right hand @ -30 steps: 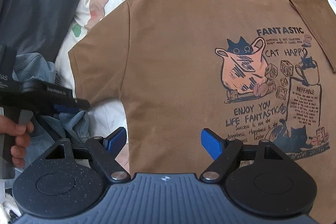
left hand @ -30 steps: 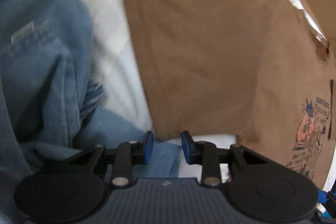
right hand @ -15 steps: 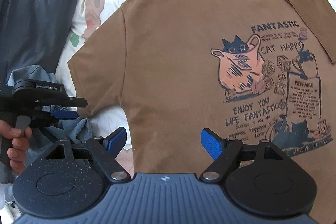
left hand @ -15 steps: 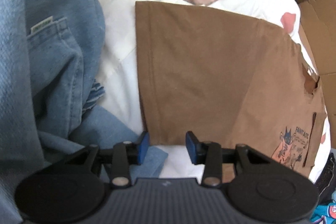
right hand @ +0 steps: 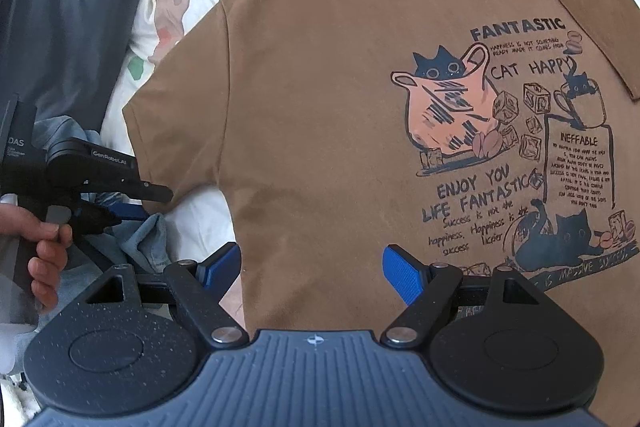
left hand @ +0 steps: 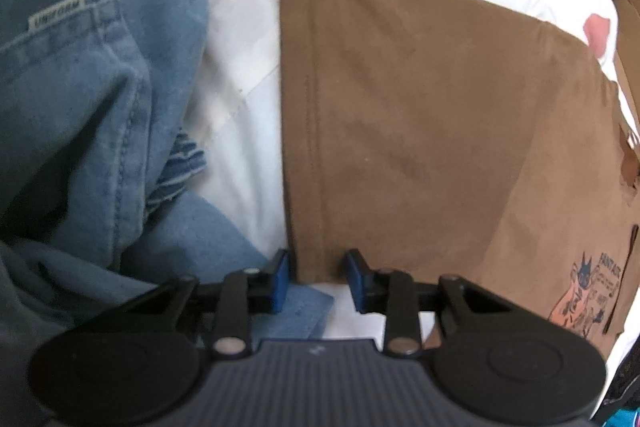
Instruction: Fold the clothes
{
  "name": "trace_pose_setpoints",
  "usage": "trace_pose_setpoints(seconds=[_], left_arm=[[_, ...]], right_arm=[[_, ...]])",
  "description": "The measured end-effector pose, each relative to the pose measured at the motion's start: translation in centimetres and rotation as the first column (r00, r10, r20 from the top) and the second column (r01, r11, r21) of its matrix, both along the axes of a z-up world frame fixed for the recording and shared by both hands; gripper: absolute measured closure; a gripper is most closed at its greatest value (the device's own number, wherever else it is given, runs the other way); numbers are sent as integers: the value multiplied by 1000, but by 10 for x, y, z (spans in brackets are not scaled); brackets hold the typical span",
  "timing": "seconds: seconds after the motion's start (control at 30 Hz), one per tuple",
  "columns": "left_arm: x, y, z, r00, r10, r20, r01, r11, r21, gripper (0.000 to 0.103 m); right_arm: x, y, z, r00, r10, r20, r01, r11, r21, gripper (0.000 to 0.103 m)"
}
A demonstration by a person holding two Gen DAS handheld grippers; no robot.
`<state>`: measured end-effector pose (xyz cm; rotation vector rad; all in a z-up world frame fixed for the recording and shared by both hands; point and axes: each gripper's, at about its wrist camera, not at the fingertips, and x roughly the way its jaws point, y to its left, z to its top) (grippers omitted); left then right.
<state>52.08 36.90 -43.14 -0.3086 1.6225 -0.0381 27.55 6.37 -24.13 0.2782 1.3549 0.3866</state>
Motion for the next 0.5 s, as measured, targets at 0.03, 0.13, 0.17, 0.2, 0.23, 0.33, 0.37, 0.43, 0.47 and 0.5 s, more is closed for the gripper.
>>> trace_pose_setpoints(seconds=[0.03,0.13,0.17,0.2,0.23,0.33,0.37,0.43,0.47,0.5], left_arm=[[-1,1,-2,1000,14,-7,-14,1000,3,70],[-3,3,-5,999,52,-8,-52,999,-1,70],[-4,4,-5,998,58,-5,-58,998,-2,70],[-5,5,-5,998,70,-2,-70,998,-4,70],[-5,5,-5,997,82,-1,-82,997,-5,70],[-6,6,-5,995,104,7,-104,995,-2,70],[-6,6,-4,994,109,9,-109,994,0,72],[-6,6,0,992,121,16,-121,993,-1,80],[-6,6,2,992,124,21,-124,992,-4,90],[-7,6,5,993,118,27,-117,993,-10,91]], right_arm=[[0,0,0,1000,5,1,-5,1000,2,20],[4,1,0,999,31,14,-32,999,8,20],[6,1,1,999,40,20,-40,999,7,20],[8,2,0,999,47,24,-47,999,6,20],[11,3,0,998,53,27,-53,999,4,20],[19,5,-2,998,60,33,-60,998,6,20],[22,7,-2,997,62,36,-63,998,8,20],[27,11,-2,997,71,44,-71,997,13,20],[29,14,-3,996,77,49,-78,997,16,20],[31,17,-3,995,84,53,-85,996,19,20]])
